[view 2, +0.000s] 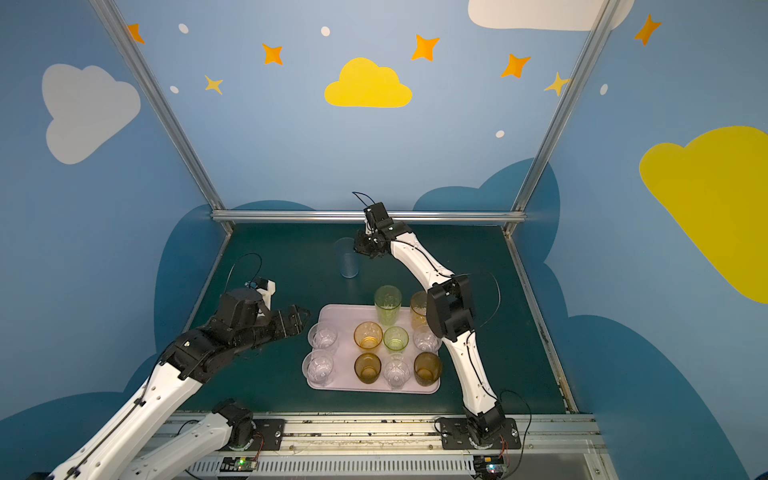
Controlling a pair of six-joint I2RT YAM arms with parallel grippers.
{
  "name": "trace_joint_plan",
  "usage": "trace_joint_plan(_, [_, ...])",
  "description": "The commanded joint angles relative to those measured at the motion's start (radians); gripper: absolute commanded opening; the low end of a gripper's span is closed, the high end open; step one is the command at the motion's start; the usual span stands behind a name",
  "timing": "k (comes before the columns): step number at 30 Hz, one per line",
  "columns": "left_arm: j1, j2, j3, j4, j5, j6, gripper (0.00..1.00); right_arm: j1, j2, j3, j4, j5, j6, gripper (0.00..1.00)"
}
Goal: Place the glasses into the tray
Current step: 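Lower the right gripper around the frosted blue glass rim and close, then lift the frosted blue glass with the right gripper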
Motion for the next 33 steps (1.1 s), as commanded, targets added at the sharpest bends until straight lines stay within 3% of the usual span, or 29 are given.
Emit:
trace_joint_plan(1, [0.005, -0.007, -0.013, -0.001, -0.01, 0.016, 1.0, -0.002, 0.029, 0.039, -0.034, 0.018, -0.012, 0.28])
trace_joint_plan(28, [0.039, -0.009, -0.027, 0.01, -0.044, 0.056, 1.0, 0.004, 0.072, 0.1, -0.078, 0.038, -0.009, 0.24])
trace_joint_plan(33, [0.047, -0.018, -0.025, 0.006, -0.045, 0.066, 1.0, 0.01, 0.067, 0.1, -0.085, 0.05, -0.012, 0.19])
